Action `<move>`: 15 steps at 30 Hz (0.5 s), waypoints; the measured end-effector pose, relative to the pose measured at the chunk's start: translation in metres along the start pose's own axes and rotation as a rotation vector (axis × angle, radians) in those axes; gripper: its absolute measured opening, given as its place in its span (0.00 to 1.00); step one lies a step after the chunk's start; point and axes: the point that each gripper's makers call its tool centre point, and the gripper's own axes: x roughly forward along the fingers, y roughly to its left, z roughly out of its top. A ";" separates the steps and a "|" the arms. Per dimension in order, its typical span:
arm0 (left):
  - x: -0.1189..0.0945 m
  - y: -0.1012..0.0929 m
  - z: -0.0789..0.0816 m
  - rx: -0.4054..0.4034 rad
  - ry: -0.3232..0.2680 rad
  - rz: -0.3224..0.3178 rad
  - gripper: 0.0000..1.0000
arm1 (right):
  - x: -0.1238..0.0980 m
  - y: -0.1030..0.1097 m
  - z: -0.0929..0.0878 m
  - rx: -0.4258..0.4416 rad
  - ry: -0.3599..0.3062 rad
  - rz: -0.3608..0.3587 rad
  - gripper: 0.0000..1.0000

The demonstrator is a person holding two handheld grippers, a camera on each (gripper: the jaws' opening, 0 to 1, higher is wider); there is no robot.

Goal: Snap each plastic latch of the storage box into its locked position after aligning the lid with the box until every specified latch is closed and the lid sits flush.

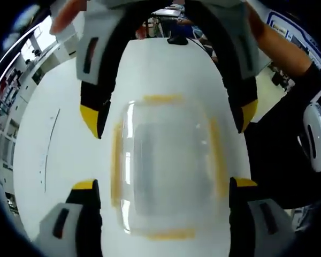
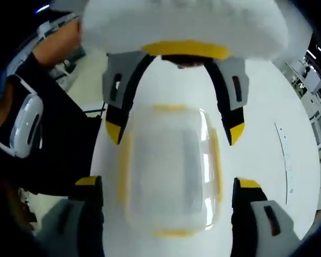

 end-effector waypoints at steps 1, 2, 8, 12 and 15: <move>0.000 0.001 0.000 0.002 -0.001 0.003 1.00 | 0.000 0.000 -0.001 0.000 0.002 0.003 1.00; 0.000 0.001 0.000 0.000 0.001 0.001 1.00 | 0.001 0.001 -0.001 0.000 0.003 0.006 1.00; 0.003 0.000 0.000 -0.006 0.000 -0.007 1.00 | 0.004 0.001 -0.003 -0.004 0.001 0.012 1.00; 0.007 -0.001 -0.001 -0.006 0.000 -0.015 1.00 | 0.010 -0.001 -0.006 -0.014 0.009 0.006 1.00; 0.012 -0.003 -0.004 -0.006 0.007 -0.022 1.00 | 0.013 -0.002 -0.009 -0.016 0.013 0.010 1.00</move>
